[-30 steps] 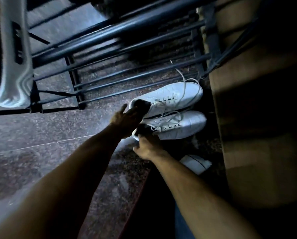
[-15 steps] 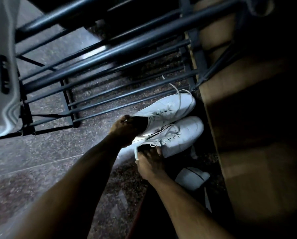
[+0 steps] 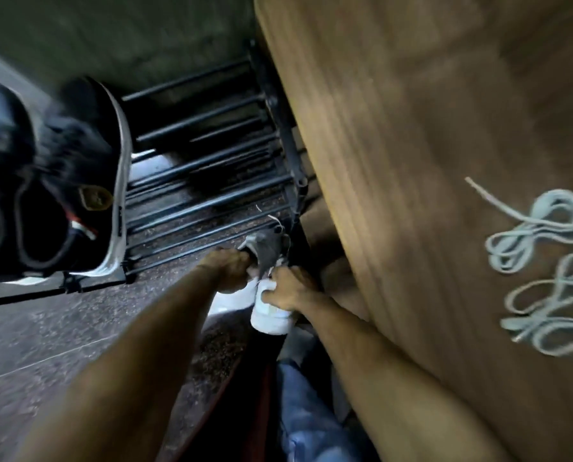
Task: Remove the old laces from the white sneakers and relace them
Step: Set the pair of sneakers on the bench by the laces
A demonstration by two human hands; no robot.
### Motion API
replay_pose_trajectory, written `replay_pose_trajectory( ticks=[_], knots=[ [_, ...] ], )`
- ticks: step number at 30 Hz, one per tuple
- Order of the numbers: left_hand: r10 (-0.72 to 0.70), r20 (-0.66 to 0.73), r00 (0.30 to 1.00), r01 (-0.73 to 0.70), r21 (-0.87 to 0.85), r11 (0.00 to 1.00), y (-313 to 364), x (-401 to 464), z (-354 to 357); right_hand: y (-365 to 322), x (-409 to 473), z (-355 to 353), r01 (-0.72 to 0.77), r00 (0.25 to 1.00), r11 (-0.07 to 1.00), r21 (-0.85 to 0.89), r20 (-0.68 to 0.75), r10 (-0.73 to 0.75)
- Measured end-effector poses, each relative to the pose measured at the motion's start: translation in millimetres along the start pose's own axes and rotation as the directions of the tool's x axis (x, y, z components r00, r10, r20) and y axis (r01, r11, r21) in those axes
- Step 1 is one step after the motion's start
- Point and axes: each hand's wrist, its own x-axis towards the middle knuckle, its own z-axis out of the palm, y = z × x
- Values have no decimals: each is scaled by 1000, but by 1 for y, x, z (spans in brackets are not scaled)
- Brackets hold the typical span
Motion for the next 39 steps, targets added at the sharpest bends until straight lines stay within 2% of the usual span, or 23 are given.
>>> replay_pose_trajectory(
  ticks=[1,2,5,13,15,17,20,26,32,35,39],
  knots=[
    [21,49,999,-26,112,993,6,-7,-2,-3,-3,-9,0,999,1000,2,33,0],
    [18,64,998,-25,111,993,17,-24,-7,-8,-12,-19,4,999,1000,-20,54,-3],
    [75,8,997,-74,323,943,53,-91,-30,-22,-57,-50,46,995,996,-79,88,-39],
    [206,-107,973,-155,362,919,139,-241,-82,-40,-192,-137,216,975,970,-109,-32,-220],
    [243,-121,963,-184,365,913,164,-275,-94,-40,-227,-155,262,963,965,-29,-50,-263],
    [286,-123,950,-220,386,896,193,-307,-104,-38,-261,-173,299,953,947,122,-95,-288],
    [334,-108,936,-262,421,869,237,-351,-109,-34,-316,-200,345,931,907,240,-208,-299],
    [467,38,883,-437,426,792,328,-411,-90,-8,-421,-234,355,911,897,262,-311,-270],
    [591,302,748,-663,375,648,399,-435,6,77,-534,-208,197,909,929,312,-412,-55],
    [650,433,625,-781,343,522,427,-431,54,106,-577,-188,105,907,933,344,-418,52],
    [628,606,488,-868,263,421,454,-437,110,137,-625,-149,-15,874,911,413,-438,212]
  ],
)
